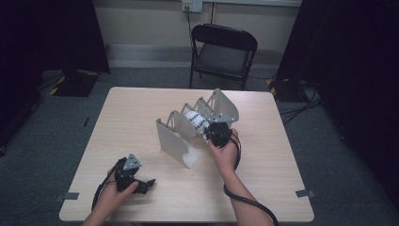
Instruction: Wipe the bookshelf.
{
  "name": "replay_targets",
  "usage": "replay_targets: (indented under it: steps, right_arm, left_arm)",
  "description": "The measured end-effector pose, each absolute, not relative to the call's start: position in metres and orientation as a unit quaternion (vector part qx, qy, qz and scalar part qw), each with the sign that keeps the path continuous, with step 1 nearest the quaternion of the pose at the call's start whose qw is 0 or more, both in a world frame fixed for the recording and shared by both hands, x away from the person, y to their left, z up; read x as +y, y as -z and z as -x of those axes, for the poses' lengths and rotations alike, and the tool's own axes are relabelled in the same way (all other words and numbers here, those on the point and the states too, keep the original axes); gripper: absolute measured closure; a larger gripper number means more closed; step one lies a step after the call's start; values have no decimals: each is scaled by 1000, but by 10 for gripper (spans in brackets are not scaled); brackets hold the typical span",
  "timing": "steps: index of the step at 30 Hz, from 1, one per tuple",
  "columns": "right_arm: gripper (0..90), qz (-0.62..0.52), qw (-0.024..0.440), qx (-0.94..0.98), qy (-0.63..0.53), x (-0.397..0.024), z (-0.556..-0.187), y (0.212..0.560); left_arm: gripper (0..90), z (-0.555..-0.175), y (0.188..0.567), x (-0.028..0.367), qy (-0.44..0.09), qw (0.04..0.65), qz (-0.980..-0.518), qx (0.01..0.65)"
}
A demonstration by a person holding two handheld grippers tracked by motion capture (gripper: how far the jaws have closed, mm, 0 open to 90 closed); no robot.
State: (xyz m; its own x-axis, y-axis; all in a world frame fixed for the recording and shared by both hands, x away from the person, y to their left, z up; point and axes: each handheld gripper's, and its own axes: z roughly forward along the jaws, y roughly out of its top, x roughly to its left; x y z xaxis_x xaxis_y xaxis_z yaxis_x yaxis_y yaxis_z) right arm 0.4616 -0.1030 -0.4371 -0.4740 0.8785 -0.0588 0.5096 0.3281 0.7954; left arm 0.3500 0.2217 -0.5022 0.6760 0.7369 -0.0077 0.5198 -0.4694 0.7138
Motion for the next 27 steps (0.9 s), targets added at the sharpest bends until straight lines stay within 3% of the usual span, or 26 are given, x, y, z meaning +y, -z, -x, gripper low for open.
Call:
replay_targets:
  steps: [11,23,27]
  right_arm:
    - [782,-455,219,790,-348,-106,-456,470]
    - [779,-413,276,752,-434,-101,-452,389]
    - [778,-410,279,761,-419,-94,-461,390]
  left_arm:
    - [0,-350,502,222,-153,356,-843,373]
    - [0,-350,502,222,-152,356,-843,373]
    - [0,-350,502,222,-152,356,-843,373]
